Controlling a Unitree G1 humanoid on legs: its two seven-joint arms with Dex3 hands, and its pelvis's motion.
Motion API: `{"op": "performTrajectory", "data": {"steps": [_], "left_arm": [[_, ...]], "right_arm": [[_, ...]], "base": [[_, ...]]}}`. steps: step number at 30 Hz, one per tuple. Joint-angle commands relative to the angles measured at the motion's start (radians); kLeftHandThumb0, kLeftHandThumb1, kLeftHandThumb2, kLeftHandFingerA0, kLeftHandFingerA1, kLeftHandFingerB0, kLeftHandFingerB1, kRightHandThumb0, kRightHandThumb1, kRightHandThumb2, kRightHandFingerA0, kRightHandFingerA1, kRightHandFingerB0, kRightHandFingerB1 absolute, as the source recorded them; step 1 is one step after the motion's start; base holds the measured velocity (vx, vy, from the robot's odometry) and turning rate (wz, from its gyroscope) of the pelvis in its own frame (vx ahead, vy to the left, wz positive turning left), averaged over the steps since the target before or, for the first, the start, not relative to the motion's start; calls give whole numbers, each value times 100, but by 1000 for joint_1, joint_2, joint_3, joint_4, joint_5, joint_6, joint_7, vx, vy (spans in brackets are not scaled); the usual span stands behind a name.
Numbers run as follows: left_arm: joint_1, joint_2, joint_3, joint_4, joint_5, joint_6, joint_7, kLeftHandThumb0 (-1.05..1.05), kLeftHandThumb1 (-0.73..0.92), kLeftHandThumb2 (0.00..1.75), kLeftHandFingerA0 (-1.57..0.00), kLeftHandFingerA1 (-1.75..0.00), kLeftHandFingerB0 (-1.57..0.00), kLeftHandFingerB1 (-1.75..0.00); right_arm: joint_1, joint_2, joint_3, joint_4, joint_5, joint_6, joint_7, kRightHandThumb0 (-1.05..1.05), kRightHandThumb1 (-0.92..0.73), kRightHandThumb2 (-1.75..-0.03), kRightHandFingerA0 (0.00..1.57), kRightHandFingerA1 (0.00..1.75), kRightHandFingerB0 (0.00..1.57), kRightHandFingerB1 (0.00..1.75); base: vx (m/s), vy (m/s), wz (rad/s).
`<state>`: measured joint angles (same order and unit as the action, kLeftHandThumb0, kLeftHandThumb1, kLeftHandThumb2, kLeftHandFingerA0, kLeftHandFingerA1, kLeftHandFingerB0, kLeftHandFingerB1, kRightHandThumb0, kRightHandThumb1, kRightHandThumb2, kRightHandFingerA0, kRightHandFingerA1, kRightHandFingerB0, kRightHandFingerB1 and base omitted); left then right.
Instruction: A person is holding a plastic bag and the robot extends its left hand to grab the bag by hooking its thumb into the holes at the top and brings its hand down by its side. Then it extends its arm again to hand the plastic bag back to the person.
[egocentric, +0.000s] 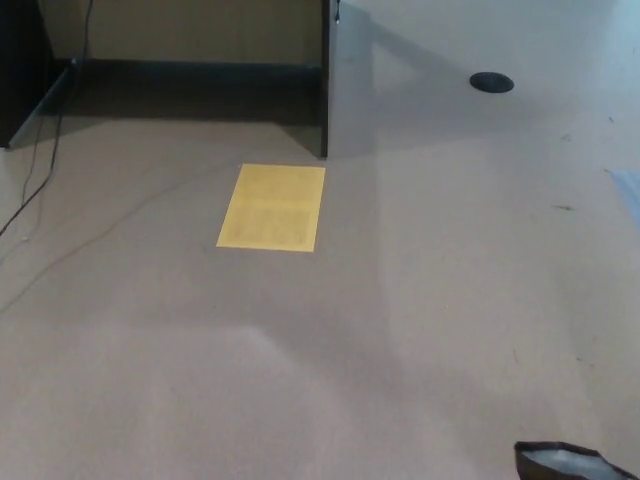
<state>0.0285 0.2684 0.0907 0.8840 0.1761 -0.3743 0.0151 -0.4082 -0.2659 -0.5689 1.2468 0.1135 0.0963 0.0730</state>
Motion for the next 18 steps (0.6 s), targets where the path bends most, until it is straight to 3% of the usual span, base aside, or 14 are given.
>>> {"op": "performTrajectory", "data": {"steps": [1, 2, 3, 5, 6, 7, 8, 13, 14, 15, 18], "left_arm": [[2, 49, 37, 29, -32, -264, 37, -49, 69, 61, -23, -37, -17, -28], [1, 48, 39, 33, -34, -268, 35, -49, 69, 61, -23, -37, -17, -28], [-1, 51, 36, 42, -24, -278, 46, -28, 51, 102, -10, -51, -6, -49], [0, 46, 40, 47, -31, -285, 38, -28, 51, 102, -10, -52, -7, -50], [-1, 46, 40, 52, -31, -289, 38, -49, 68, 61, -27, -39, -17, -29], [-3, 45, 42, 60, -32, -296, 37, -49, 68, 61, -27, -39, -17, -29], [3, 45, 42, 69, -28, -311, 44, -28, 50, 101, -10, -52, -7, -49], [40, 47, 38, 91, -13, -339, 52, -28, 50, 101, -9, -51, -6, -49], [45, 48, 36, 98, -7, -351, 59, -50, 67, 60, -24, -37, -18, -28], [51, 47, 35, 102, -4, -361, 64, -28, 49, 101, -10, -52, -6, -49], [56, 41, 31, 113, 2, -394, 80, -27, 49, 100, -10, -52, -6, -49]], "right_arm": [[-55, -59, -109, 78, 132, 137, -100, -45, -84, -65, 49, 48, 32, 38], [-56, -60, -104, 80, 121, 141, -105, -45, -84, -65, 49, 48, 32, 38], [-56, -59, -104, 82, 114, 139, -115, -43, -83, -64, 48, 48, 33, 38], [-53, -56, -101, 82, 107, 130, -116, -43, -84, -65, 46, 47, 32, 37], [-53, -55, -103, 81, 109, 127, -119, -43, -83, -65, 48, 49, 33, 39], [-52, -53, -106, 80, 112, 124, -123, -43, -83, -65, 48, 49, 33, 39], [-40, -53, -98, 80, 106, 118, -96, -45, -86, -66, 47, 47, 32, 38], [-5, -52, -109, 84, 124, 122, -96, -43, -85, -65, 50, 49, 33, 40], [2, -52, -105, 84, 123, 120, -96, -44, -84, -65, 52, 52, 34, 40], [10, -51, -98, 84, 119, 115, -94, -44, -85, -65, 52, 50, 36, 39], [25, -51, -93, 84, 121, 111, -98, -43, -84, -65, 50, 47, 36, 39]], "base": [[0, 0, 0], [0, 0, 0], [0, 0, 0], [0, 0, 0], [0, 0, 0], [0, 0, 0], [0, 0, 0], [0, 0, 0], [0, 0, 0], [0, 0, 0], [0, 0, 0]]}}
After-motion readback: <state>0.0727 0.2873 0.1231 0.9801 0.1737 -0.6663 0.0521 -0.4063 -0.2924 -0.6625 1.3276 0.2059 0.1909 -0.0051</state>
